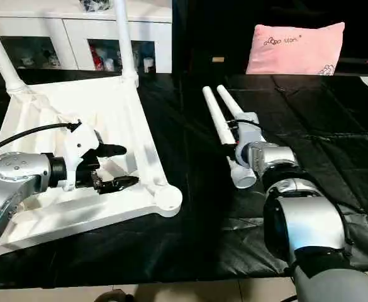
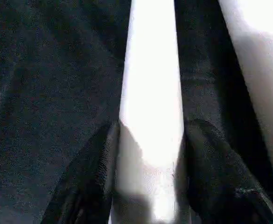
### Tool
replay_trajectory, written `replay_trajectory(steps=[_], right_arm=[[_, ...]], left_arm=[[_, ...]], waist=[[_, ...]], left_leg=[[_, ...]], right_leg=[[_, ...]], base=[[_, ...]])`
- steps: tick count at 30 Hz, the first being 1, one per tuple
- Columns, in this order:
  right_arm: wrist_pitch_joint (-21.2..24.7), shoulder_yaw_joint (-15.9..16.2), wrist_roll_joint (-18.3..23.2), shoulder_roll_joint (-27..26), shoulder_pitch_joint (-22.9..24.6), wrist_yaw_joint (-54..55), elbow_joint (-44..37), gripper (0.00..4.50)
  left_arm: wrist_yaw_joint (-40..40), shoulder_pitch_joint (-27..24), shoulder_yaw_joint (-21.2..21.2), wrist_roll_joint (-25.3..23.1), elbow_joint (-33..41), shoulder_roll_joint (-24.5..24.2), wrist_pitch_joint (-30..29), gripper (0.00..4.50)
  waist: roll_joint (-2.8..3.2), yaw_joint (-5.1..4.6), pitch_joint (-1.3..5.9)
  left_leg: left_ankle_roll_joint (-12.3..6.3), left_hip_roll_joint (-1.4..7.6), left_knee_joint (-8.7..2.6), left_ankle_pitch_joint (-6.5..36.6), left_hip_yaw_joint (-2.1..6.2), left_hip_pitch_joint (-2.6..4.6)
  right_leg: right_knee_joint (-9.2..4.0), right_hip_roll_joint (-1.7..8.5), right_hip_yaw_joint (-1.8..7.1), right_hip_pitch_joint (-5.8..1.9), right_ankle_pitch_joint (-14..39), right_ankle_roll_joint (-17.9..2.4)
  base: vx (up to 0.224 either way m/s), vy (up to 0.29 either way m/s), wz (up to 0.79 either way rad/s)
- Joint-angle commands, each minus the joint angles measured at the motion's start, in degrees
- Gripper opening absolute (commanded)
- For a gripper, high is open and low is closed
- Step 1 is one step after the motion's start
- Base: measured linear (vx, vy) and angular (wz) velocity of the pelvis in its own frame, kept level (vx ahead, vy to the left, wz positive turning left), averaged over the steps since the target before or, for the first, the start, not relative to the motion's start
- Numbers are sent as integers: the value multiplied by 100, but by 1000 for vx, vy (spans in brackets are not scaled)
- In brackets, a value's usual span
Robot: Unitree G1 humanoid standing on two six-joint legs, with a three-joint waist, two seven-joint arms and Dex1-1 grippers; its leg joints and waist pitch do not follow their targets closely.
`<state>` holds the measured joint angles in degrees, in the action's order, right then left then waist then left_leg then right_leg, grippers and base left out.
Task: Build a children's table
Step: Pick table leg
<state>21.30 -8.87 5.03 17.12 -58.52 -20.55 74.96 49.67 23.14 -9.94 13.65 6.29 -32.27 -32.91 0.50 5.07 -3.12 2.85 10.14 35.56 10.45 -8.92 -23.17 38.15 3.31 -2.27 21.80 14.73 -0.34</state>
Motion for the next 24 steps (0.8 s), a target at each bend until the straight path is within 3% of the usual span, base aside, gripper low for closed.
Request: replay_trajectory(steps=[1, 2, 3, 6, 7, 11, 13, 17, 18, 19, 24], right_arm=[[-350, -240, 289, 62, -157, -221, -180, 182], [-352, -391, 466, 46, -187, -340, -276, 182], [-342, -474, 564, 36, -203, -403, -325, 182], [-329, -685, 904, 0, -175, -942, -645, 182], [-232, -820, 1225, -39, -24, -1505, -1133, 182], [-7, -1021, 1881, -158, 452, -2375, -2291, 181], [459, -1127, 2445, -244, 878, -2776, -3181, 181], [1100, -1055, 3174, -312, 1588, -3328, -4499, 180], [1128, -1048, 3199, -313, 1618, -3346, -4553, 180], [1495, -962, 3527, -336, 1997, -3577, -5239, 180], [1952, -833, 3925, -350, 2442, -3667, -6117, 180]], left_arm=[[-292, 174, 123, -12, -111, 157, -113, 450], [-425, 202, 186, 31, -142, 306, -121, 450], [-488, 216, 216, 56, -157, 382, -123, 450], [-744, 286, 307, 120, -208, 670, -136, 450], [-1011, 448, 537, 336, -303, 999, -284, 450], [-1423, 813, 1125, 1011, -479, 1630, -662, 450], [-1618, 1064, 1393, 1359, -577, 1971, -707, 450], [-2036, 1495, 1818, 1853, -842, 2544, -914, 450], [-2046, 1512, 1834, 1880, -851, 2569, -931, 450], [-2178, 1722, 2030, 2225, -957, 2886, -1157, 450], [-2449, 2035, 2235, 2592, -1117, 3225, -1323, 450]], waist=[[93, -13, 450], [119, -11, 455], [94, -6, 455], [96, 1, 462], [97, -3, 462], [80, 48, 472], [48, 114, 480], [34, 152, 461], [34, 152, 461], [26, 207, 465], [9, 190, 440]], left_leg=[[5, 239, -338, 338, 9, 140], [-9, 238, -330, 323, 13, 141], [-61, 238, -328, 301, 12, 141], [-195, 254, -325, 266, 21, 140], [-258, 245, -312, 240, 9, 135], [-447, 266, -294, 174, 8, 135], [-565, 273, -295, 53, 26, 133], [-538, 261, -306, 136, 18, 134], [-538, 261, -306, 136, 18, 134], [-549, 267, -303, 116, 28, 150], [-491, 262, -335, 196, 47, 129]], right_leg=[[-328, 402, 201, -279, -1288, -1675], [-319, 406, 200, -282, -1333, -1684], [-329, 403, 202, -293, -1389, -1697], [-321, 404, 189, -293, -1434, -1747], [-316, 394, 191, -304, -1520, -1773], [-309, 406, 188, -317, -1771, -1812], [-314, 410, 188, -339, -1882, -1802], [-368, 417, 195, -322, -1389, -1765], [-368, 417, 195, -322, -1389, -1765], [-386, 429, 197, -320, -1363, -1731], [-434, 457, 205, -320, -1010, -1656]], base=[[0, 0, 0], [0, 0, 0], [0, 0, 0], [0, 0, 0], [0, 0, 0], [0, 0, 0], [0, 0, 0], [0, 0, 0], [0, 0, 0], [0, 0, 0], [0, 0, 0]])
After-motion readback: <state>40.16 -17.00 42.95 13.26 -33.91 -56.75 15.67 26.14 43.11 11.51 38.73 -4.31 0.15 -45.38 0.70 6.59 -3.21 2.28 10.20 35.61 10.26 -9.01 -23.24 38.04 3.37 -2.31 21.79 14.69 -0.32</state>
